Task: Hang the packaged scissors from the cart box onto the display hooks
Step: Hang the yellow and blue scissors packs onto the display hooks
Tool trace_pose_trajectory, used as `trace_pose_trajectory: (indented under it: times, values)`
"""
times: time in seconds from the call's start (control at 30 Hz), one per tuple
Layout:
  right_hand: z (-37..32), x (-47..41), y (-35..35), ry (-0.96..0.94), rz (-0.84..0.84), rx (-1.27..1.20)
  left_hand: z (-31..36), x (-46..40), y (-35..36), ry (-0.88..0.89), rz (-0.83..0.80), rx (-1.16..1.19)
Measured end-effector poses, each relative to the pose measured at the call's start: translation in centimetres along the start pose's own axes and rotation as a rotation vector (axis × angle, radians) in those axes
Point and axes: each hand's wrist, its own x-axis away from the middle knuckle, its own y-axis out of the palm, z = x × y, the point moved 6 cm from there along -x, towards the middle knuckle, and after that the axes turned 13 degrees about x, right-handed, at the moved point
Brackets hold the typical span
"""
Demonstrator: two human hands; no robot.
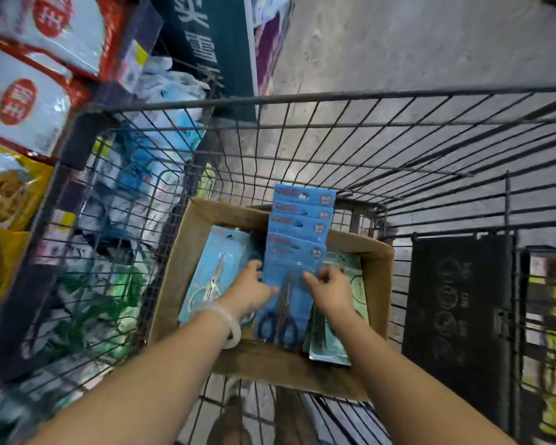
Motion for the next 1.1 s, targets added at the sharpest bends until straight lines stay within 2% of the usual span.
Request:
trace_pose_trajectory:
  times: [0.13, 0.23, 0.3, 0.37, 0.47, 0.53, 0.63, 0.73, 1.1]
  values:
    - [-1.5, 0.8, -0.7, -0.091, -0.048, -0.059, 1.1, 1.2, -0.9, -0.006, 0.011, 0.021]
    - [-3.6, 1.2, -2.6, -0.142, -0.068, -0.145, 1.8, 2.4, -2.7, 0.039, 0.083, -0.094]
    - [-4.8, 1.1, -4.2, -0.154, -0.092, -0.216, 2.4, 3.4, -3.4, 0.044, 0.064, -0.118]
    - [-6.1, 1.0, -5.3, -0.157, -0.133, -0.263, 3.0, 4.5, -4.0, 0.052, 0.006, -0.018]
    - [-7.9, 1.3, -6.1, -0.132, -0.149, -0.399, 3.9, 6.1, -4.5, 0.028, -0.089, 0.351]
    - [-9.1, 2.2, -6.2, -0.155, -0.166, -0.491, 4.8, 7.0, -5.0, 0.023, -0.100, 0.499]
    - [-10.2, 4.6, -4.9, -0.195, -0.291, -0.490, 6.3, 8.0, -5.9, 0.061, -0.088, 0.622]
    - [-9.8, 6.9, -2.8, -0.207, -0.382, -0.397, 6.8, 9.2, -7.0, 0.104, -0.062, 0.637]
    - [-10.5, 9.9, -2.6, -0.280, -0.207, -0.351, 7.6, 12.6, -8.8, 0.179, 0.019, 0.658]
